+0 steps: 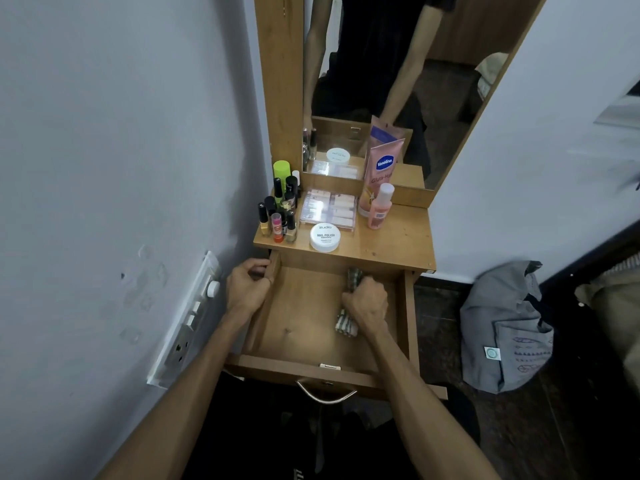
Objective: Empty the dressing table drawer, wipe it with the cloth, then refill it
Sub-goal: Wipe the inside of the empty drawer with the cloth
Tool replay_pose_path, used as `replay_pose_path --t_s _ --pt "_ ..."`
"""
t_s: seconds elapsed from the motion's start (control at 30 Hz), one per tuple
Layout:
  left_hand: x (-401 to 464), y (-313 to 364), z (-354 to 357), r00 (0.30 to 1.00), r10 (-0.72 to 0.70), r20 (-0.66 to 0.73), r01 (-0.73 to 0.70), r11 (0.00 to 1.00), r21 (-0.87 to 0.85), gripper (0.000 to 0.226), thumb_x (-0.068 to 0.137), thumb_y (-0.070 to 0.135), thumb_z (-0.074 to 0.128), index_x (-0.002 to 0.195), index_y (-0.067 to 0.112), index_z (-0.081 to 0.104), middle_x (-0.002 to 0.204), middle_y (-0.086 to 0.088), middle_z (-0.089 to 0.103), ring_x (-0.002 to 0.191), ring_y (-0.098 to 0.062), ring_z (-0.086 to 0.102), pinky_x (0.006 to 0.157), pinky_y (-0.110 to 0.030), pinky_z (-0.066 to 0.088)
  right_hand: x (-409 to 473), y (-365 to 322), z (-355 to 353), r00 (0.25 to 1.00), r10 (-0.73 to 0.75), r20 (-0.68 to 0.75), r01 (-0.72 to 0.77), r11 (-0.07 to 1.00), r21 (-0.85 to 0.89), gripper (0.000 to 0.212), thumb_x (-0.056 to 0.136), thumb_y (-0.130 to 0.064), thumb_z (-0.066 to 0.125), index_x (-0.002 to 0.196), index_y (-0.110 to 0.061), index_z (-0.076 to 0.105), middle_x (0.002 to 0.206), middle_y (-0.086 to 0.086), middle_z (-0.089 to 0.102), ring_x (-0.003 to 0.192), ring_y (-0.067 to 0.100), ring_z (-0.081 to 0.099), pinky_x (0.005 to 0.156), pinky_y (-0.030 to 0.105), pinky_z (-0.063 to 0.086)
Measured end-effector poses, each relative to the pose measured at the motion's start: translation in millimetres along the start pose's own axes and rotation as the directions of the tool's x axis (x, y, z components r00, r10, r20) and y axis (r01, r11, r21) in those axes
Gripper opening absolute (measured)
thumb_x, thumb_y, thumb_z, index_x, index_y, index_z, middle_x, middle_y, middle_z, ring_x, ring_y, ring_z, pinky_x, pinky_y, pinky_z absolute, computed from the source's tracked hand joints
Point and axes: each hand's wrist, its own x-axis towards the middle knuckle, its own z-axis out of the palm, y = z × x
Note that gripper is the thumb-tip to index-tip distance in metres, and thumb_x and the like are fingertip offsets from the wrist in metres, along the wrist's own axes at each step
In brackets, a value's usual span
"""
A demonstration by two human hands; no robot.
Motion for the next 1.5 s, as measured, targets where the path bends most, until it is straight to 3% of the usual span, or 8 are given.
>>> replay_pose_path --t_s 0.37,0.57,0.73,0.83,1.13,1.3,1.4,1.5 --pt "-10 -7 4 0.999 0.036 -0.025 -0.037 0.998 -0.044 0.033 0.084 0.009 0.074 0.114 0.022 0.076 0.093 0.008 0.073 0.084 0.003 0.065 0.066 -0.004 0.046 -11 -70 51 0.978 -0.168 0.125 0.172 0.985 -0.023 0.023 0.089 -0.016 0.068 0.110 -0.006 0.069 0.114 0.015 0.072 0.109 0.036 0.068 0.093 0.039 0.056" --pt "-15 -7 0 0.998 0.058 -0.013 -0.058 0.996 -0.065 0.036 0.083 0.001 0.073 0.116 0.017 0.076 0.098 -0.002 0.075 0.090 -0.010 0.068 0.080 -0.026 0.056 -20 -82 64 0.932 -0.280 0.231 0.308 0.947 -0.092 0.031 0.092 -0.014 0.064 0.123 -0.012 0.069 0.125 0.011 0.070 0.119 0.032 0.064 0.100 0.036 0.051" --pt "-20 -8 0 0.998 0.065 -0.013 -0.066 0.996 -0.067 0.039 0.084 -0.001 0.070 0.120 0.015 0.074 0.103 -0.004 0.075 0.095 -0.012 0.068 0.078 -0.015 0.051 -26 -67 49 0.849 -0.386 0.362 0.420 0.907 -0.019 0.017 0.094 -0.017 0.065 0.108 -0.013 0.074 0.114 0.010 0.074 0.105 0.029 0.068 0.093 0.038 0.056" --pt "-23 -7 -1 0.998 0.055 -0.008 -0.055 0.997 -0.057 0.041 0.084 0.000 0.070 0.121 0.017 0.073 0.105 -0.003 0.074 0.098 -0.014 0.068 0.085 -0.026 0.055 -33 -62 42 0.776 -0.392 0.494 0.469 0.882 -0.037 0.017 0.095 -0.015 0.064 0.108 -0.014 0.075 0.110 0.009 0.075 0.100 0.029 0.069 0.091 0.039 0.057" --pt "-28 -6 0 1.000 0.004 -0.018 -0.005 0.999 -0.050 0.038 0.086 0.011 0.070 0.120 0.030 0.073 0.099 0.005 0.072 0.091 -0.010 0.065 0.087 -0.029 0.055 -70 -49 36 0.592 -0.340 0.731 0.578 0.811 -0.090 0.045 0.085 -0.003 0.053 0.119 -0.019 0.077 0.122 0.003 0.074 0.104 0.024 0.067 0.088 0.032 0.055" --pt "-33 -3 -3 1.000 0.006 0.003 -0.006 0.999 -0.031 0.038 0.091 0.012 0.068 0.126 0.027 0.070 0.107 0.001 0.071 0.100 -0.016 0.065 0.095 -0.034 0.054 -82 -48 33 0.571 -0.337 0.748 0.604 0.790 -0.106 0.050 0.086 -0.002 0.049 0.125 -0.019 0.074 0.128 0.005 0.072 0.109 0.025 0.067 0.092 0.032 0.056" --pt "-39 4 -4 1.000 0.012 0.029 -0.014 0.998 0.065 0.041 0.094 0.015 0.065 0.133 0.026 0.065 0.120 -0.003 0.070 0.112 -0.022 0.064 0.100 -0.039 0.053 -84 -49 29 0.573 -0.376 0.728 0.672 0.723 -0.156 0.044 0.087 -0.006 0.054 0.122 -0.021 0.075 0.121 0.006 0.073 0.099 0.024 0.067 0.087 0.031 0.057" --pt "-53 11 -1 0.988 0.149 -0.025 -0.127 0.907 0.402 0.045 0.085 0.010 0.067 0.129 0.017 0.067 0.130 -0.009 0.058 0.121 -0.028 0.054 0.099 -0.042 0.050 -84 -45 24 0.571 -0.414 0.709 0.755 0.604 -0.255 0.025 0.086 -0.010 0.058 0.101 -0.015 0.078 0.101 0.009 0.076 0.088 0.028 0.070 0.081 0.038 0.060"
